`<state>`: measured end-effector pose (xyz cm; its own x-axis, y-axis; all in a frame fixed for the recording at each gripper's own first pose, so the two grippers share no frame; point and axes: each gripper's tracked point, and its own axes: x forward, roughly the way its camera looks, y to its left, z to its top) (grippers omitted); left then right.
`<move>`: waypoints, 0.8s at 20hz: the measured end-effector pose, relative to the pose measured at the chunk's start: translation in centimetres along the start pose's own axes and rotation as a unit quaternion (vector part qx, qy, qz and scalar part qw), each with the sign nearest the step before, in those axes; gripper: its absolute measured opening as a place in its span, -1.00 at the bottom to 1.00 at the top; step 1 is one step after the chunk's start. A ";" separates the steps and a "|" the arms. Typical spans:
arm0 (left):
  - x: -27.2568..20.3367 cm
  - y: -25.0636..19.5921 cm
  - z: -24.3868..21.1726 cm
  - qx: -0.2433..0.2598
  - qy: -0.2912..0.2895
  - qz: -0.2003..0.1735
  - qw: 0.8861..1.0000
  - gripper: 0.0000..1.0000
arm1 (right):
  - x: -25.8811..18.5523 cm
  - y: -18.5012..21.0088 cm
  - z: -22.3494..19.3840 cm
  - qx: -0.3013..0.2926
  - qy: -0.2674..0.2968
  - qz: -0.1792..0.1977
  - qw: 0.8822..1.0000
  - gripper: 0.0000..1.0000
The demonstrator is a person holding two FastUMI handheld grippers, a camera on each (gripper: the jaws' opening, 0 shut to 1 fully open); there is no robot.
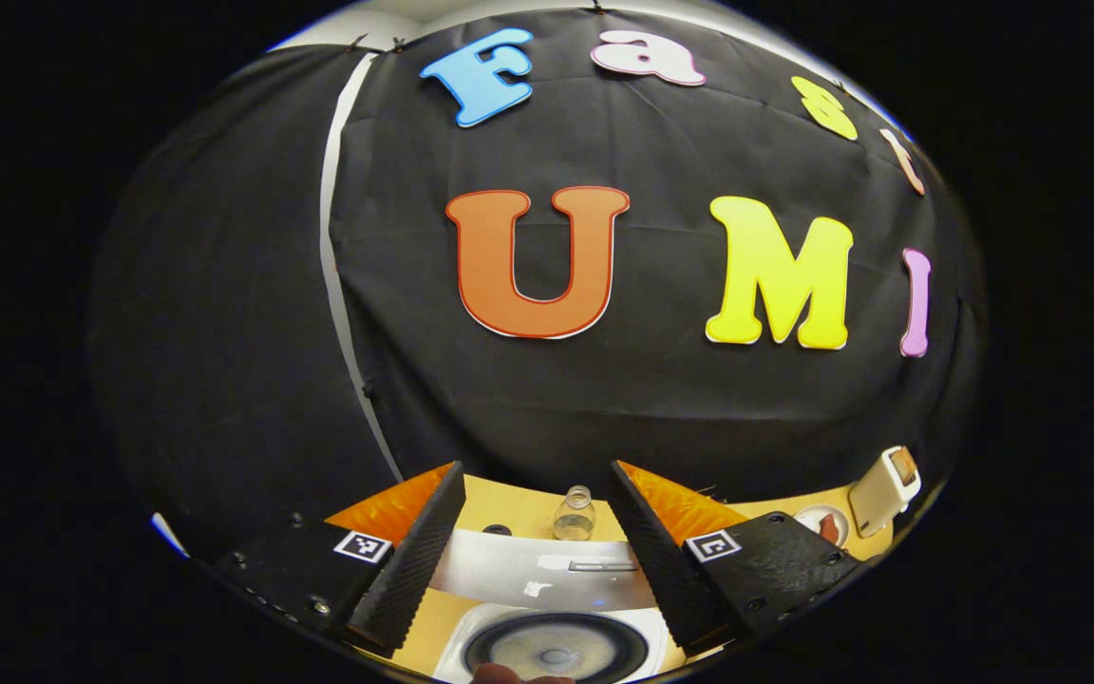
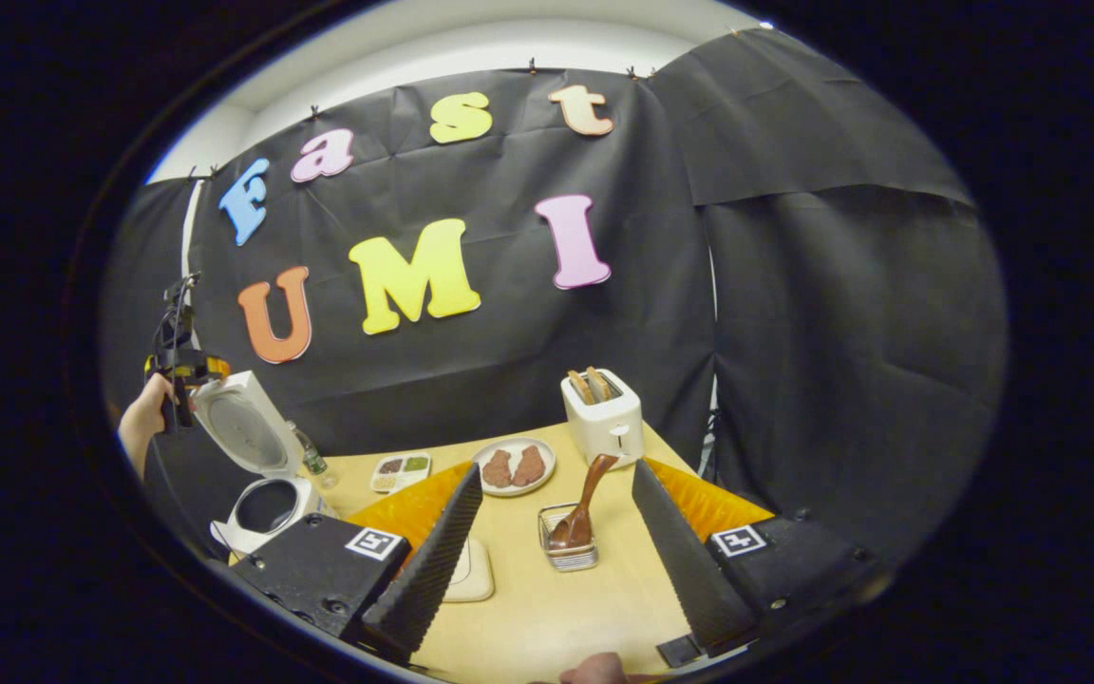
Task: Close the left gripper, press the button to open the rice cooker; take a wooden spoon from the chopstick holder with the right hand, scoop a spoonful of rice and pour it into the rice cooker, then put the wooden spoon back into the chopstick holder.
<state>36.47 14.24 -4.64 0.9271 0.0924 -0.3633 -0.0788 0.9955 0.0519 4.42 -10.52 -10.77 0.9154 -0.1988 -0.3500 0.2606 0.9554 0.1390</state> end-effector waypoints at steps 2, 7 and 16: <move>-0.6 -0.8 -0.5 0.005 0.018 -0.023 1.000 0.93 | 0.4 1.3 -0.3 -0.005 0.003 0.011 1.000 1.00; -5.5 -2.8 -5.0 0.018 0.086 -0.084 0.993 0.94 | 0.2 3.9 -1.4 -0.006 0.010 0.050 0.999 1.00; -11.9 -1.6 -18.2 -0.023 0.118 -0.073 0.990 0.94 | -1.4 7.7 -4.1 -0.025 0.031 0.088 0.995 0.93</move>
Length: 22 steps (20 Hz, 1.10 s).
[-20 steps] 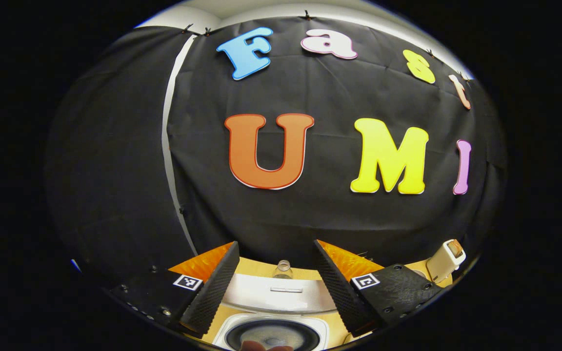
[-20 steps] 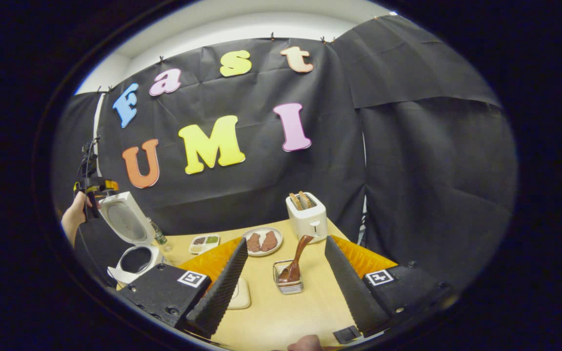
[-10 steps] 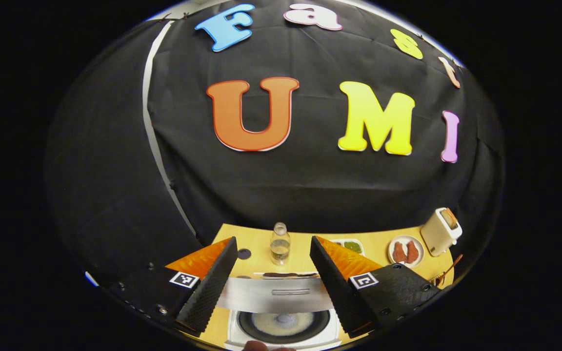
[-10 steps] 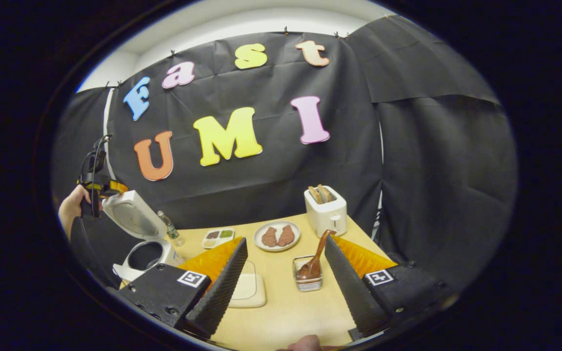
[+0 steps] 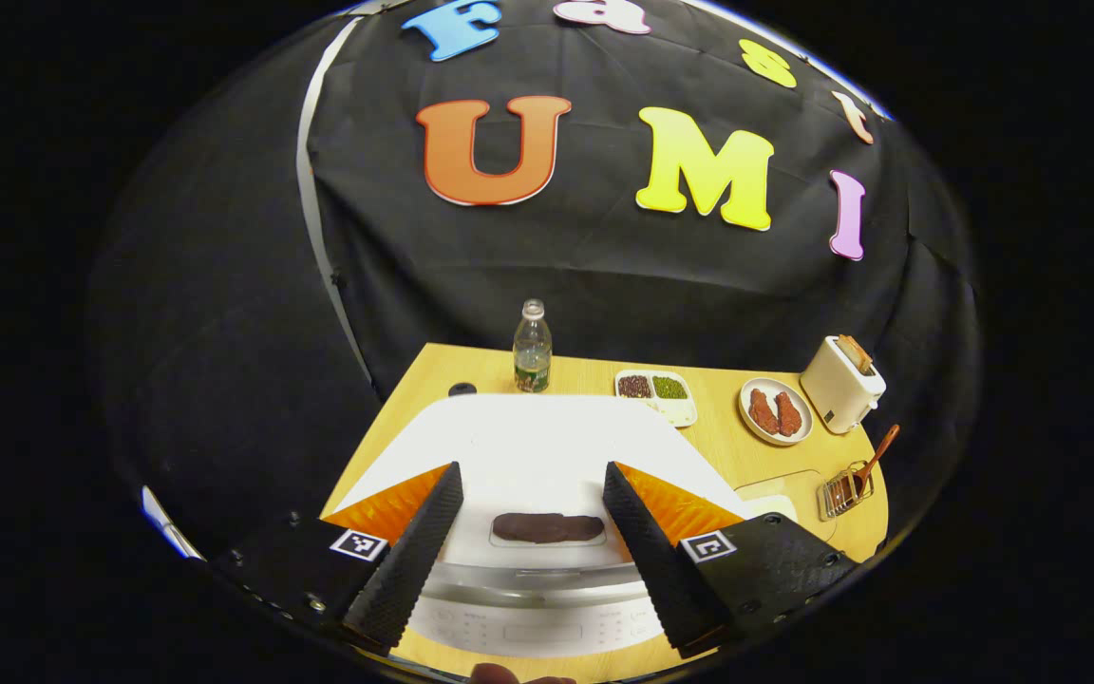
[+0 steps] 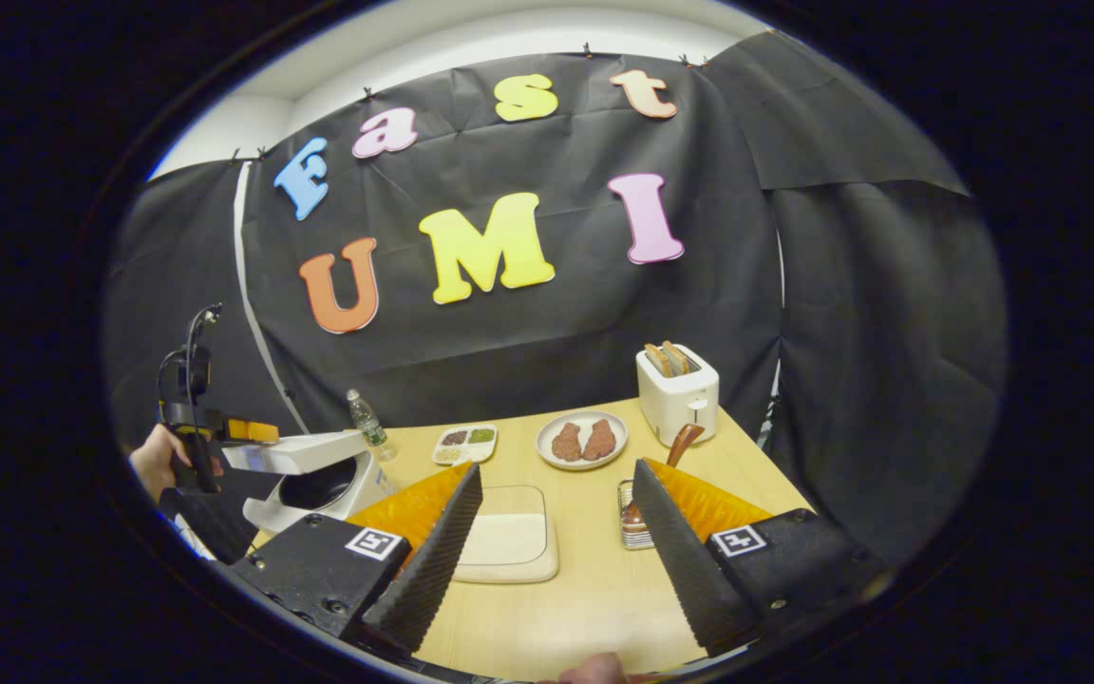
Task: Close the left gripper, press the button to open the rice cooker; take a wooden spoon from the chopstick holder with the right hand, scoop a spoonful of rice and pour it into the rice cooker, then put the wooden spoon back into the chopstick holder.
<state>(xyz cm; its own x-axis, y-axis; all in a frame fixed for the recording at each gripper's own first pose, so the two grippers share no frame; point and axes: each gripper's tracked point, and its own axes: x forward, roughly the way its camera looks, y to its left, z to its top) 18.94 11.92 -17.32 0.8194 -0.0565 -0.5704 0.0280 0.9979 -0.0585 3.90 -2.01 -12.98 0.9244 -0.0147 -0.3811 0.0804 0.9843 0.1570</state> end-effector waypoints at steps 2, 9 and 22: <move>0.4 0.3 -1.8 -0.028 -0.004 -0.001 1.000 0.94 | -0.3 0.9 0.1 -0.011 0.001 0.005 1.000 0.93; 0.5 0.3 -5.2 -0.027 0.001 0.000 1.000 0.92 | -1.0 3.3 0.7 -0.036 -0.001 0.017 0.999 1.00; 0.6 0.8 -7.5 0.005 0.009 -0.002 1.000 0.98 | -0.3 4.3 -0.3 -0.039 0.006 0.025 0.999 1.00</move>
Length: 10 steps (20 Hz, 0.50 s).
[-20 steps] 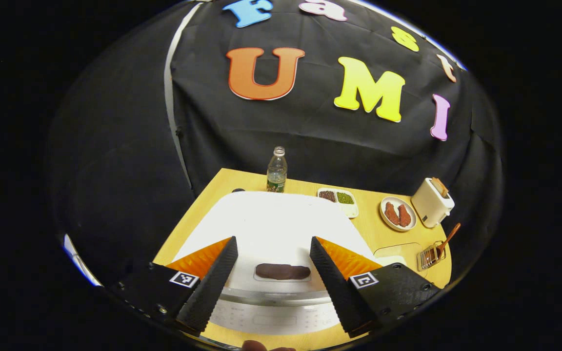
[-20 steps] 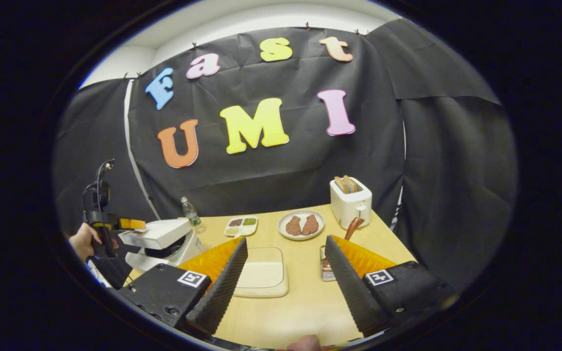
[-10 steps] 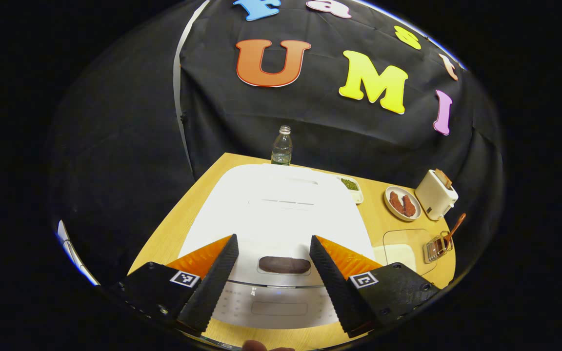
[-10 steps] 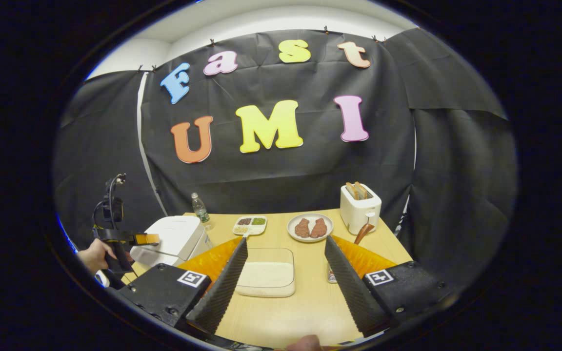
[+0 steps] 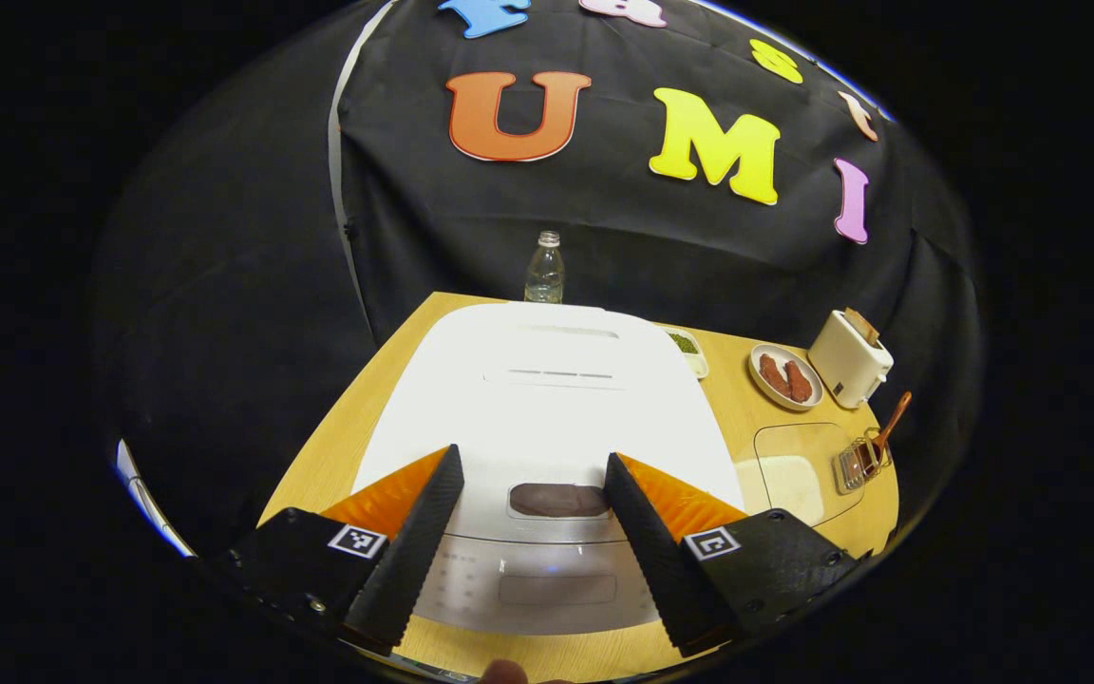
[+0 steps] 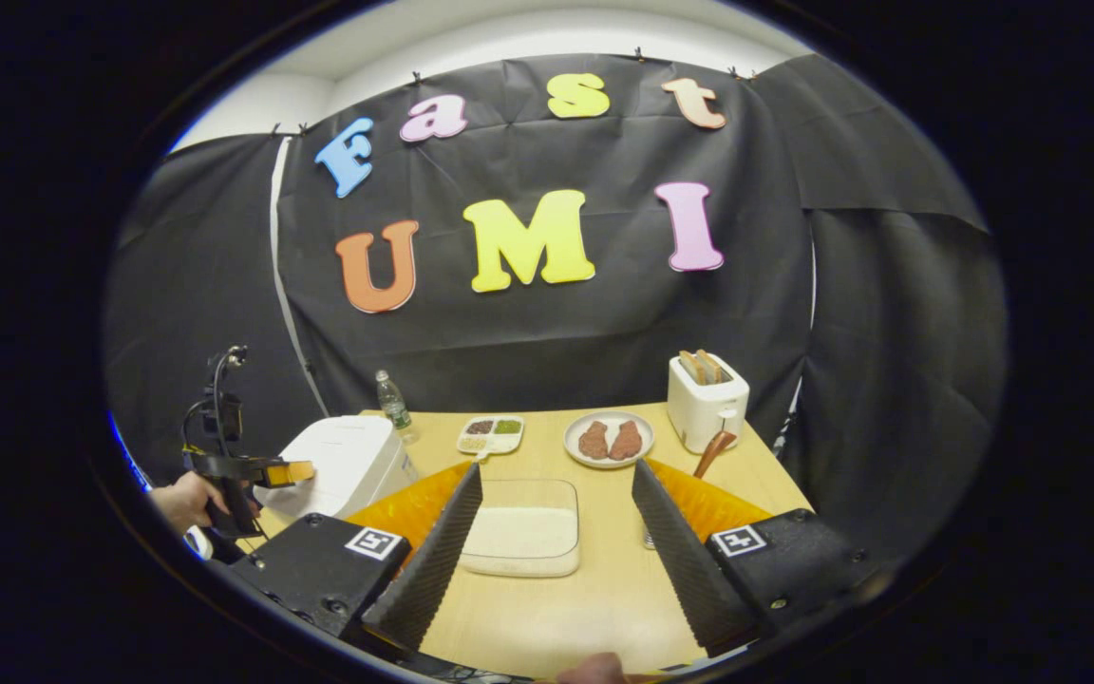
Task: Close the left gripper, press the button to open the rice cooker; take a wooden spoon from the chopstick holder with the right hand, scoop a spoonful of rice and pour it into the rice cooker, then put the wooden spoon back into the chopstick holder.
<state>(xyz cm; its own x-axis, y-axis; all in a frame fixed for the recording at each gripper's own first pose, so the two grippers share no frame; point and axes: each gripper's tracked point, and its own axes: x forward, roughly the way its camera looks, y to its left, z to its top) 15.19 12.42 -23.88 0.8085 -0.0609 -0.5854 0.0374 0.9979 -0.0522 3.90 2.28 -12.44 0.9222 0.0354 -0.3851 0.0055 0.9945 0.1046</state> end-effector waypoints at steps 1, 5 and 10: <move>-0.2 -0.4 0.1 0.001 -0.013 0.000 1.000 0.97 | 0.0 0.0 -0.1 -0.002 0.001 -0.001 1.000 1.00; 0.1 -0.3 -0.1 0.004 -0.029 -0.002 1.000 0.92 | 0.2 -0.4 -0.9 0.003 0.010 -0.004 1.000 1.00; 0.1 -0.4 0.6 0.034 -0.058 0.006 0.998 0.87 | 0.7 0.0 -1.1 0.012 0.015 0.000 1.000 1.00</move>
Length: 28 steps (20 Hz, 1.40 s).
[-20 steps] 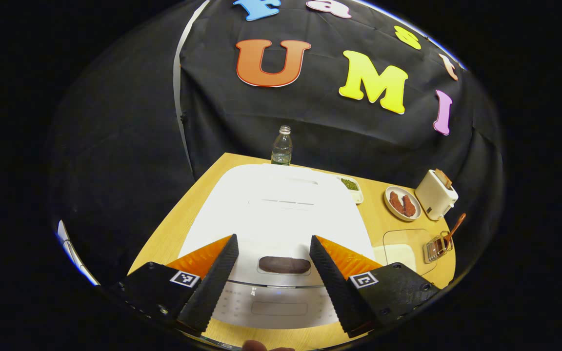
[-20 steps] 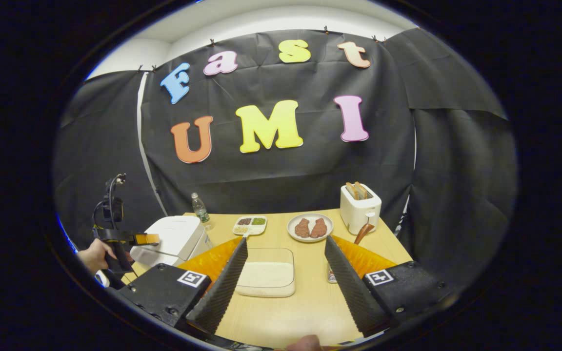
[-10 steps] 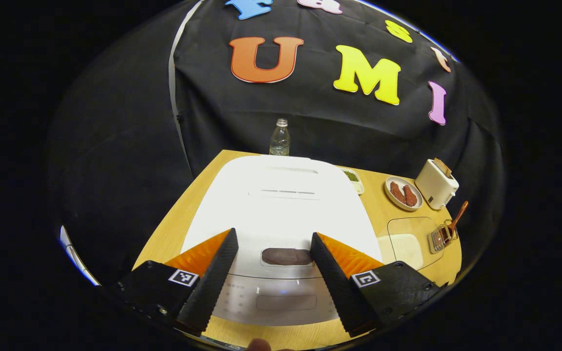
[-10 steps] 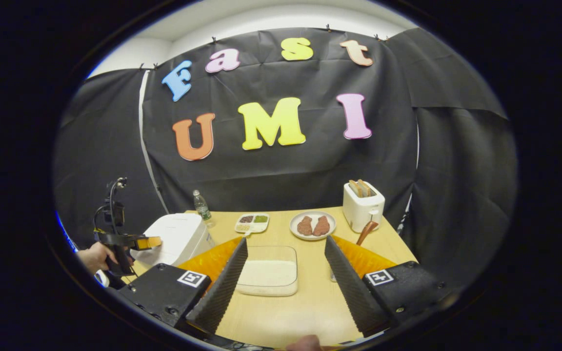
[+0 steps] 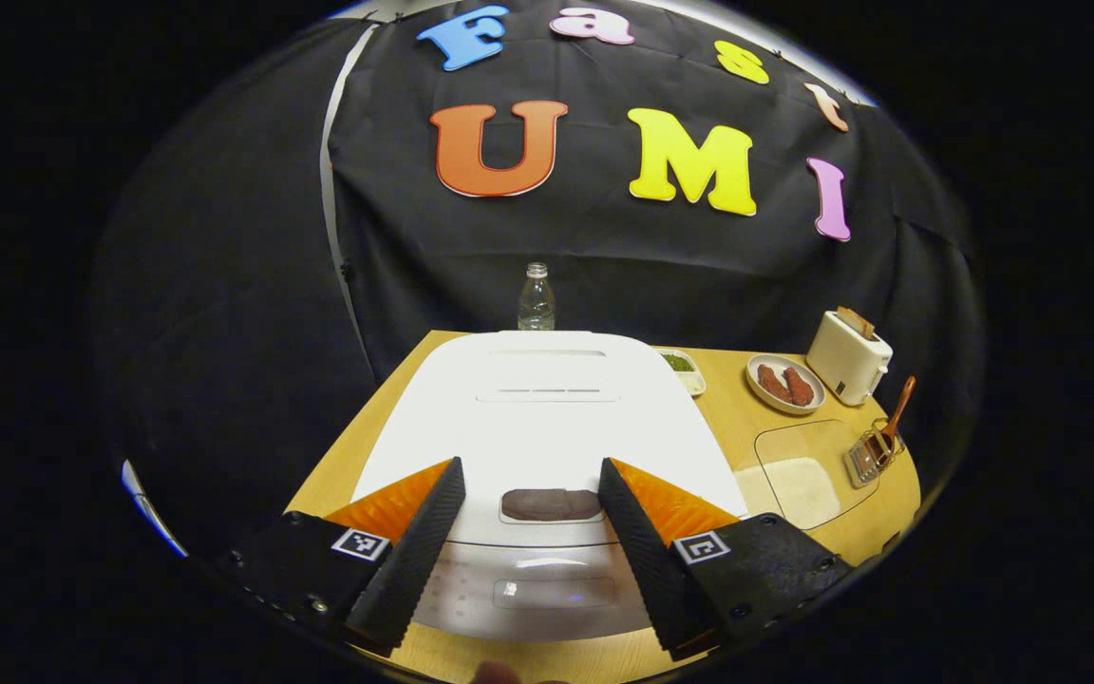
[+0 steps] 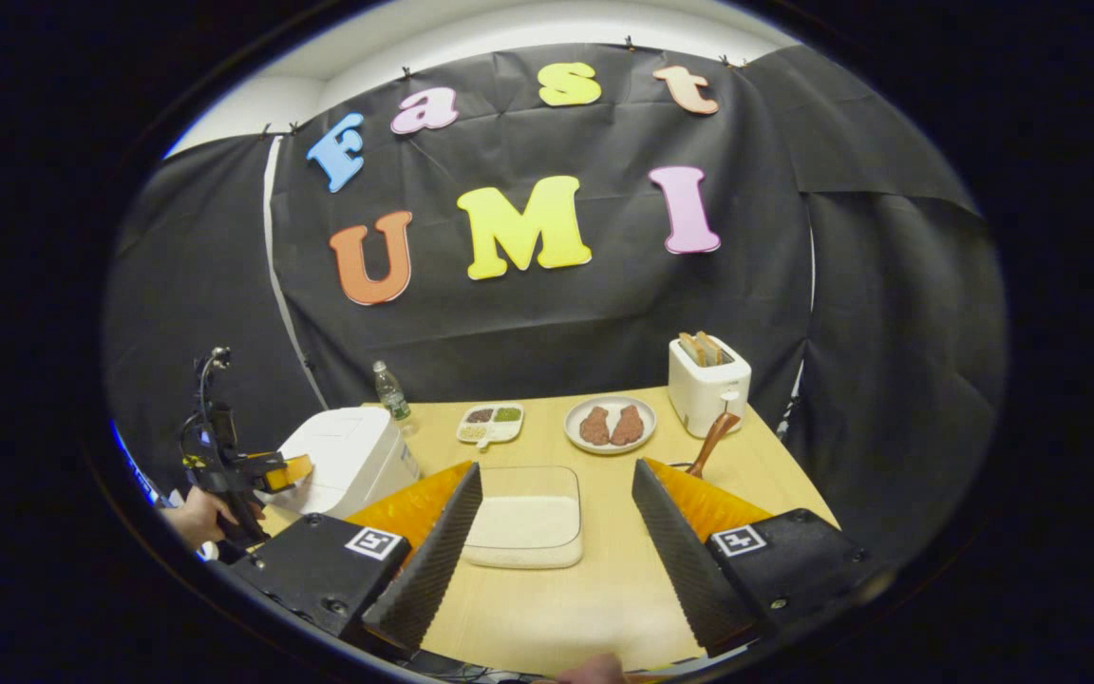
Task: Close the left gripper, press the button to open the rice cooker; take a wooden spoon from the chopstick holder with the right hand, scoop a spoonful of rice and pour it into the rice cooker, then put the wooden spoon back into the chopstick holder.
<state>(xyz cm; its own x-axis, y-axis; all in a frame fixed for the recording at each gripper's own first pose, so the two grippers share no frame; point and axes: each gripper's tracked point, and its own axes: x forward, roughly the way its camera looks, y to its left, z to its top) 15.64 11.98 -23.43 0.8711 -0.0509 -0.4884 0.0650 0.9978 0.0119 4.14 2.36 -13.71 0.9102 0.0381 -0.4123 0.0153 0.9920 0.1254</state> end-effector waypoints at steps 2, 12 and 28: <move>-0.5 -0.2 0.3 -0.011 0.003 -0.005 1.000 0.90 | 0.0 0.3 0.2 -0.006 -0.003 0.002 1.000 1.00; -11.4 0.4 13.1 -0.036 -0.189 0.000 0.981 0.89 | 0.0 2.2 4.8 -0.018 -0.067 -0.008 0.998 1.00; -28.3 -6.7 14.1 -0.017 -0.273 -0.052 0.960 0.88 | -11.5 9.3 9.2 -0.052 -0.184 -0.009 0.981 1.00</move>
<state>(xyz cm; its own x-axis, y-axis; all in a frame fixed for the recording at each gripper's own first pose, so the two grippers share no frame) -2.57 6.14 2.61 0.9867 -0.1562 0.0461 0.1582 0.9864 -0.0446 -2.35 10.02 0.49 0.9984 -0.0057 -0.0570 0.0069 0.9998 0.0205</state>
